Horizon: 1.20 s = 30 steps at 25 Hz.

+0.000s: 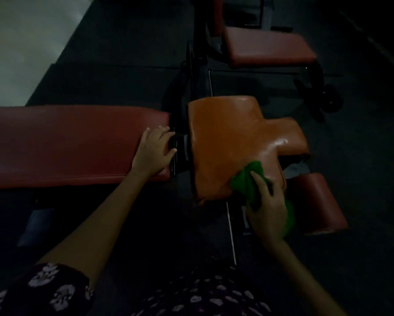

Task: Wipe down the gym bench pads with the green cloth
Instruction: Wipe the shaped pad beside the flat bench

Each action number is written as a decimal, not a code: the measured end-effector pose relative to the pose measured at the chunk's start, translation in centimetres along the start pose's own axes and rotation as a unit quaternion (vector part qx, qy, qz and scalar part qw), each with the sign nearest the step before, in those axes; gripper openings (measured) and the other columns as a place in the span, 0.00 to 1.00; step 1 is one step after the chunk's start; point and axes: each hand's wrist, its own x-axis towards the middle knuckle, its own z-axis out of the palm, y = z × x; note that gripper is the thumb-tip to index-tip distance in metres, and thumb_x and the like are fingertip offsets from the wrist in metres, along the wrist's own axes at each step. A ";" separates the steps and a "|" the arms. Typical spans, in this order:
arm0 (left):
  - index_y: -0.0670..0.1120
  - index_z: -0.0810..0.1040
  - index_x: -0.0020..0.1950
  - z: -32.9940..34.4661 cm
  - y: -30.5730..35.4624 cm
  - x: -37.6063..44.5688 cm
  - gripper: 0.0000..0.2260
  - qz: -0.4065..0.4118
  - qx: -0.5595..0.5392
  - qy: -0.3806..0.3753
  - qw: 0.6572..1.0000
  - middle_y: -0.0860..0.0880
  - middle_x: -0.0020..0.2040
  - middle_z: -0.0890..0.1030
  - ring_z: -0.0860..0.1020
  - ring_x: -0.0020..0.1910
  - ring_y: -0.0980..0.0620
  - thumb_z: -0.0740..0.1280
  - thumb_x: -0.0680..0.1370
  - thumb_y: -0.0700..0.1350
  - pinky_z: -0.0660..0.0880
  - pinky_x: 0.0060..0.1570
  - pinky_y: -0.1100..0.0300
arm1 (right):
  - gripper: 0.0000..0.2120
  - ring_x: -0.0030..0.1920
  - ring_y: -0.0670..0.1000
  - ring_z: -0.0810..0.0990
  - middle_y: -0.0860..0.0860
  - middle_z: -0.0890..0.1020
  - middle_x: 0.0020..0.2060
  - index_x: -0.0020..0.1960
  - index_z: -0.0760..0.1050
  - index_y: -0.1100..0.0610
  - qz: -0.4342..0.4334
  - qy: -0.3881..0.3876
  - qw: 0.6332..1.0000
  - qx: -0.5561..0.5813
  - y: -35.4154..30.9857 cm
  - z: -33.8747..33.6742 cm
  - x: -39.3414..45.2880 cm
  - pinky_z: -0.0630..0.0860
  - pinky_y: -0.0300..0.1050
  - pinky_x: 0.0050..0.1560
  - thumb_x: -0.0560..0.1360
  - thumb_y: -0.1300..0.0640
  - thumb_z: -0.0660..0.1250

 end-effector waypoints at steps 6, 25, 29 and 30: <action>0.55 0.54 0.77 -0.3 0.5 -1.2 0.27 0.139 0.049 -0.150 0.978 0.49 0.76 0.59 0.58 0.75 0.51 0.56 0.80 0.59 0.47 0.73 0.46 | 0.24 0.53 0.53 0.70 0.62 0.67 0.58 0.66 0.66 0.61 0.318 0.204 0.896 0.234 -7.4 4.6 -2.0 0.73 0.46 0.51 0.73 0.65 0.68; 0.57 0.50 0.77 -0.6 0.6 -1.1 0.25 0.156 0.093 -0.195 0.964 0.49 0.76 0.61 0.62 0.73 0.51 0.50 0.80 0.60 0.45 0.73 0.46 | 0.23 0.55 0.55 0.71 0.58 0.66 0.56 0.69 0.64 0.61 0.485 0.213 0.771 0.354 -12.5 6.7 -2.8 0.67 0.37 0.53 0.76 0.63 0.66; 0.57 0.47 0.77 -0.5 0.5 -1.1 0.28 0.153 0.092 -0.195 0.965 0.47 0.73 0.66 0.65 0.71 0.50 0.51 0.80 0.62 0.44 0.73 0.46 | 0.21 0.55 0.57 0.73 0.62 0.68 0.57 0.68 0.67 0.60 0.456 0.283 0.795 0.284 -6.2 4.2 -0.4 0.64 0.33 0.46 0.76 0.61 0.66; 0.57 0.46 0.77 -0.5 0.5 -1.1 0.29 0.156 0.096 -0.198 0.963 0.47 0.73 0.66 0.65 0.71 0.50 0.50 0.78 0.65 0.44 0.73 0.46 | 0.21 0.55 0.57 0.73 0.62 0.69 0.57 0.67 0.68 0.59 0.448 0.280 0.809 0.257 -4.3 3.6 0.0 0.64 0.34 0.47 0.76 0.61 0.66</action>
